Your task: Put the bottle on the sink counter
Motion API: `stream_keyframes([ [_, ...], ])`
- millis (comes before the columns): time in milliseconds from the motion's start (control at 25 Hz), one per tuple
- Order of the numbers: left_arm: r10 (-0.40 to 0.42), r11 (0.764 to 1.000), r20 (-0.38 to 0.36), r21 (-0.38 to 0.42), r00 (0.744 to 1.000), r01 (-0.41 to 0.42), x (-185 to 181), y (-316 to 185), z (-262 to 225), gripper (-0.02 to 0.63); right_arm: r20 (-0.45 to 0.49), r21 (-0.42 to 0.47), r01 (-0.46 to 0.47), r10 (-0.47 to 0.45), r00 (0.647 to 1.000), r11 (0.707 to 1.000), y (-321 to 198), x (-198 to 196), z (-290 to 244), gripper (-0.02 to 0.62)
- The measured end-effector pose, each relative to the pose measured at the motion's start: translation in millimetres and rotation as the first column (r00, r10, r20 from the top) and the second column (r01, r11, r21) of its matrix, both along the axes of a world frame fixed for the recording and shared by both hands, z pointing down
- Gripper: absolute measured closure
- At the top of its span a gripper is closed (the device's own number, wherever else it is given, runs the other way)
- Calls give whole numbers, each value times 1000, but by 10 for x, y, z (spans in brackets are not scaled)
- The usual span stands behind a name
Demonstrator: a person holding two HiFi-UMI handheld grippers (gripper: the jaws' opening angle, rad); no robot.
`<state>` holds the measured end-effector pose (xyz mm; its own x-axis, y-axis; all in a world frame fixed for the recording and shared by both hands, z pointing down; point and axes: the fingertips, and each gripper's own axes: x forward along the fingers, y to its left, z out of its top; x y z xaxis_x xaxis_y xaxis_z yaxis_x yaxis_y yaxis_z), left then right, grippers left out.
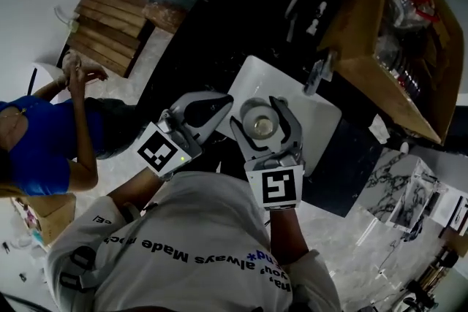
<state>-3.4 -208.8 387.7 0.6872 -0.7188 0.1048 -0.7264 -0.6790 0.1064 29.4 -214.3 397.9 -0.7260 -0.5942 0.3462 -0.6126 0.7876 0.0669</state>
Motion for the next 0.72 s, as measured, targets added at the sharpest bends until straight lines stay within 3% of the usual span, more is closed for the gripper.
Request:
stream_keyframes([
  [720,-6,999,44,-51,999,8,-64,-1226,1171,604,-36,-66,-219,217,975,973,-1435,91,1333,259],
])
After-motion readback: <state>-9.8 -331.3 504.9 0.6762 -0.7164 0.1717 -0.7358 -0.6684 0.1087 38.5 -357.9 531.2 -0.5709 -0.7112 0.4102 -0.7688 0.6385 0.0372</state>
